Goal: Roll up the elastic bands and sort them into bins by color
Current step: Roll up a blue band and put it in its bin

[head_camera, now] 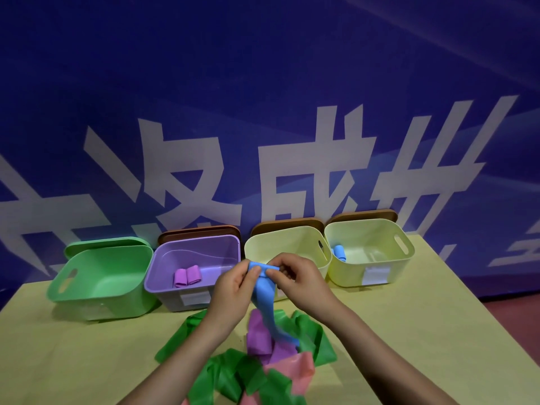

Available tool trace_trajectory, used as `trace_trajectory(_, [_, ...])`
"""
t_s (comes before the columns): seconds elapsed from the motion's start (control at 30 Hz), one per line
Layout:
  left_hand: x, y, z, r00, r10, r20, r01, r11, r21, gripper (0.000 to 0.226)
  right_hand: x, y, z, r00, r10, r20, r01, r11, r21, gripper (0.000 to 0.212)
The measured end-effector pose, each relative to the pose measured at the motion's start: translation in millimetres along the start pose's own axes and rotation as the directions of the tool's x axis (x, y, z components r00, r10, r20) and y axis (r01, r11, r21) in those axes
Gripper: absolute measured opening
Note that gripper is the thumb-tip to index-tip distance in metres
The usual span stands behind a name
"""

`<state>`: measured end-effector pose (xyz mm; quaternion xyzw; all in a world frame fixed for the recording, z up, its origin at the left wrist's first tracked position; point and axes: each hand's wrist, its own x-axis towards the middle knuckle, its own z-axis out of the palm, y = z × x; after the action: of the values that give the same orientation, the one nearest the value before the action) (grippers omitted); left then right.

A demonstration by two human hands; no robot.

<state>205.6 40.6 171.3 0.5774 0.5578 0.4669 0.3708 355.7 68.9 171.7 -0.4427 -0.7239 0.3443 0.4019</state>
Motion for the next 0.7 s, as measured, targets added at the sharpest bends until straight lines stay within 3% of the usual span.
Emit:
trace_trajectory(0.07, [-1.3,3.0,1.2,0.999,-0.028,-0.028,0.026,0.996,-0.082,0.034,-0.3,-1.7,2.0,1.0,0.01,-0.029,-0.008,0.998,0.062,0.011])
trace_trajectory(0.13, [-0.5,4.8,2.8,0.986,-0.166,-0.021,0.156,0.956,-0.25,0.019,0.5,-3.8,3.0,0.998,-0.035,-0.061,0.037,0.999,0.032,0.007])
trace_trajectory(0.23, [-0.7,7.3,3.1,0.917,-0.387,0.094,0.38,0.781,-0.495,0.033,2.5,-4.2,1.5,0.984,-0.148,-0.102,0.14,0.987,-0.083,0.014])
trace_trajectory(0.33, [-1.5,7.3,0.2,0.905,-0.415,0.093,0.403,0.766,-0.501,0.052,1.9,-1.9,-0.7,0.958,-0.284,-0.039,0.264,0.925,-0.273,0.024])
trace_trajectory(0.43, [-4.7,4.8,-0.1,0.921,-0.385,0.056,0.367,0.811,-0.456,0.045,0.0,-0.8,-1.7,0.938,-0.345,0.029,0.332,0.874,-0.356,0.026])
trace_trajectory(0.53, [-7.0,1.9,3.1,0.927,-0.374,0.005,0.344,0.846,-0.406,0.02,1.4,0.0,-3.5,0.938,-0.337,0.084,0.344,0.87,-0.352,0.031])
trace_trajectory(0.7, [-11.3,0.3,5.6,0.95,-0.312,0.028,0.297,0.867,-0.4,0.022,1.1,-2.5,-11.6,0.957,-0.248,0.152,0.273,0.947,-0.17,0.033])
